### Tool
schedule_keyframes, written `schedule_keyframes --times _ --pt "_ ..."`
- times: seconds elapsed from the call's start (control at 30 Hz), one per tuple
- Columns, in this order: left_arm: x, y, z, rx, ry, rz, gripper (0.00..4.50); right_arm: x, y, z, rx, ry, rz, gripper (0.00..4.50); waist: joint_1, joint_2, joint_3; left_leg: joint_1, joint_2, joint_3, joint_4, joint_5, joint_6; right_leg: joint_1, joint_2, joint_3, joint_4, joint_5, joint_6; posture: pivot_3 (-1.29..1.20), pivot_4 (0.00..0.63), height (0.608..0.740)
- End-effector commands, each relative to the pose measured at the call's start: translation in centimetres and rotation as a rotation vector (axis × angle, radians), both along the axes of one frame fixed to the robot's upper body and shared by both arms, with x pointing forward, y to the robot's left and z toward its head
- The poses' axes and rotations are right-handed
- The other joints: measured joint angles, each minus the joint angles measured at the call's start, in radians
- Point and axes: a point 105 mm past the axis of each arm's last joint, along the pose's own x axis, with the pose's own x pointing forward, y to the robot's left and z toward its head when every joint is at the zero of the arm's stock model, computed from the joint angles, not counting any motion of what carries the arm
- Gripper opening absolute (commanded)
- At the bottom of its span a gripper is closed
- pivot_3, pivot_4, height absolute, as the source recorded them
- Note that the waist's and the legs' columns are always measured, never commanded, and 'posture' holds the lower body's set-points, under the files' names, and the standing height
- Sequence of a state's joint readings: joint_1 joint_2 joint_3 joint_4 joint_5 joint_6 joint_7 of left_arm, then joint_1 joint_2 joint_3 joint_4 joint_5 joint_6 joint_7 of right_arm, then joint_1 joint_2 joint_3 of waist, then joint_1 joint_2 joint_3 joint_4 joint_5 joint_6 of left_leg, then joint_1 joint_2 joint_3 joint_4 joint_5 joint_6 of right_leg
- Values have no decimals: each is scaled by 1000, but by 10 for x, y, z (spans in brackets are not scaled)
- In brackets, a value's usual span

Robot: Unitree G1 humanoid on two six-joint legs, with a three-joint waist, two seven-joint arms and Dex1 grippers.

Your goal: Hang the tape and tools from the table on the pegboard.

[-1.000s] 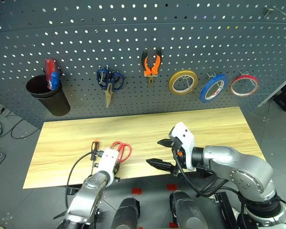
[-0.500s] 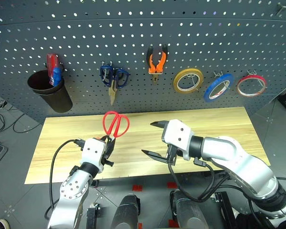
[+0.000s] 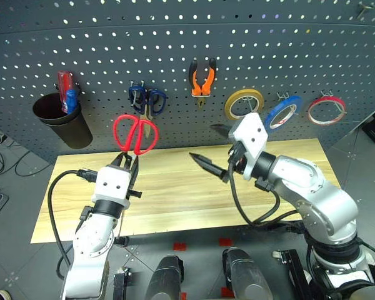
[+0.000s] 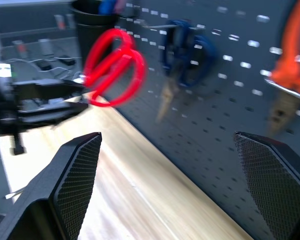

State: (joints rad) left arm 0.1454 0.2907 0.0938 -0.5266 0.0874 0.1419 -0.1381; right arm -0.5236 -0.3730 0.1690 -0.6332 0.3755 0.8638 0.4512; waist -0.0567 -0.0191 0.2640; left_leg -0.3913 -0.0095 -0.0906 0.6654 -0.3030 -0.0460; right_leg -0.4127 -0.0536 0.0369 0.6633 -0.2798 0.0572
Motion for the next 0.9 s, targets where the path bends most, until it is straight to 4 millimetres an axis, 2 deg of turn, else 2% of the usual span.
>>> schedule_keyframes --times 0.03,0.4,0.6,0.9 --pt "-4 -10 21 15 -86 -21 1160 -2 -1 10 24 -32 2 4500 0 0 0 0 0 0 0 0 0 0 0 0 0 0 0 -44 224 740" --pt "19 -4 33 45 -118 13 1160 -9 10 22 106 -33 75 4500 0 0 -1 -6 0 4 4 1 -1 -9 0 2 9 0 0 -42 222 740" --pt "35 -12 27 62 -84 -35 1160 -23 19 45 191 -110 183 4500 -1 0 -1 -7 0 4 10 1 -1 -9 1 2 11 0 0 -55 228 740" --pt "49 -17 18 62 -44 -53 1160 -31 24 40 158 -128 231 4500 -1 0 -1 -7 -1 4 12 1 -1 -9 0 3 13 0 0 -62 230 740"
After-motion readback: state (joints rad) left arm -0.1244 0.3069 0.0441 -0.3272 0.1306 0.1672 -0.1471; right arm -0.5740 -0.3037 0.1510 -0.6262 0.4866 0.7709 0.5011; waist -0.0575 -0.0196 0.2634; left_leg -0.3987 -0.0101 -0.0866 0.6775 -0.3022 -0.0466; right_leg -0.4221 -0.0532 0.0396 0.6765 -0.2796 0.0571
